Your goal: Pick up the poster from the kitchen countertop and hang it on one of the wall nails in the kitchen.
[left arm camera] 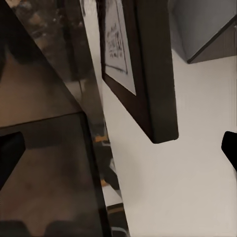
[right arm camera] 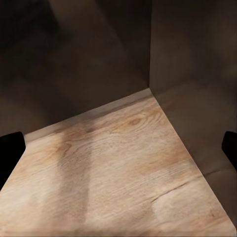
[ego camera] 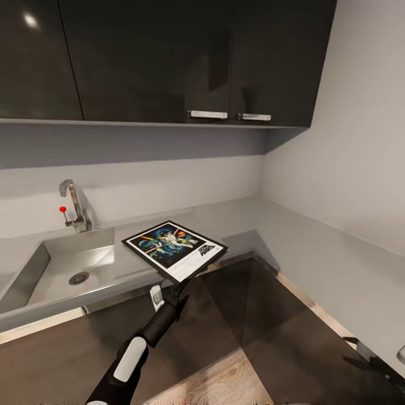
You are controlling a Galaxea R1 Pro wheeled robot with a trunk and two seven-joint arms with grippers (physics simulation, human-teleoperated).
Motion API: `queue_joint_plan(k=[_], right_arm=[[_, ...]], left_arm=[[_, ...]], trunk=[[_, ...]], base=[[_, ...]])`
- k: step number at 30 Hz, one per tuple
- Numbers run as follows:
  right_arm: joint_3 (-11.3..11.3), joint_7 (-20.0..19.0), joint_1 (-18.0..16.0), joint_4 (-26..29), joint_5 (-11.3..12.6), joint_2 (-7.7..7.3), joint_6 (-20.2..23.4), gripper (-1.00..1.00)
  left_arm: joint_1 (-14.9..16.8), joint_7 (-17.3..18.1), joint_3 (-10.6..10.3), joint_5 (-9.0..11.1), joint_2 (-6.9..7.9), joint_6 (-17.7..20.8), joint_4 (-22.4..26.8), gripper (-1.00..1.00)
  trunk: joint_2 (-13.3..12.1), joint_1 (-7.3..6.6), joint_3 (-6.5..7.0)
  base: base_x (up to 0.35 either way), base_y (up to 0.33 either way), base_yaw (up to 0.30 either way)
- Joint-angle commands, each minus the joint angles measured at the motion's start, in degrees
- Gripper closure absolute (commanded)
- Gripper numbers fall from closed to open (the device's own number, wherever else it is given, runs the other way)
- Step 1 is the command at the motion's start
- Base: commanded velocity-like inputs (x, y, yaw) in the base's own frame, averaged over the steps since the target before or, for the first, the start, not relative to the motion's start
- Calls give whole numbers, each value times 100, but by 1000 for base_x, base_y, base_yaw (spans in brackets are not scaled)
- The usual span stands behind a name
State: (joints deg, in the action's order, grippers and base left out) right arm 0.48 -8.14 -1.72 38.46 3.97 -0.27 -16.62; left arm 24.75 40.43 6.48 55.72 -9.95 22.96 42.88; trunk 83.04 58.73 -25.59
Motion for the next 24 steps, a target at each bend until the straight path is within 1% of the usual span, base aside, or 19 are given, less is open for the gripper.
queue_joint_plan(k=[1,11,24], right_arm=[[5,-30,-4,-5,42,-2,-17,-100],[5,-30,-4,-6,43,-1,-17,-100],[5,-30,-4,-6,43,-5,-17,-100]], left_arm=[[4,9,21,27,-5,52,10,-100],[4,1,30,27,-5,59,65,-100],[4,0,20,27,-5,60,71,-100]], trunk=[[4,0,-16],[4,0,-104],[4,0,-123]], base=[[0,0,0],[0,0,0],[0,0,0]])
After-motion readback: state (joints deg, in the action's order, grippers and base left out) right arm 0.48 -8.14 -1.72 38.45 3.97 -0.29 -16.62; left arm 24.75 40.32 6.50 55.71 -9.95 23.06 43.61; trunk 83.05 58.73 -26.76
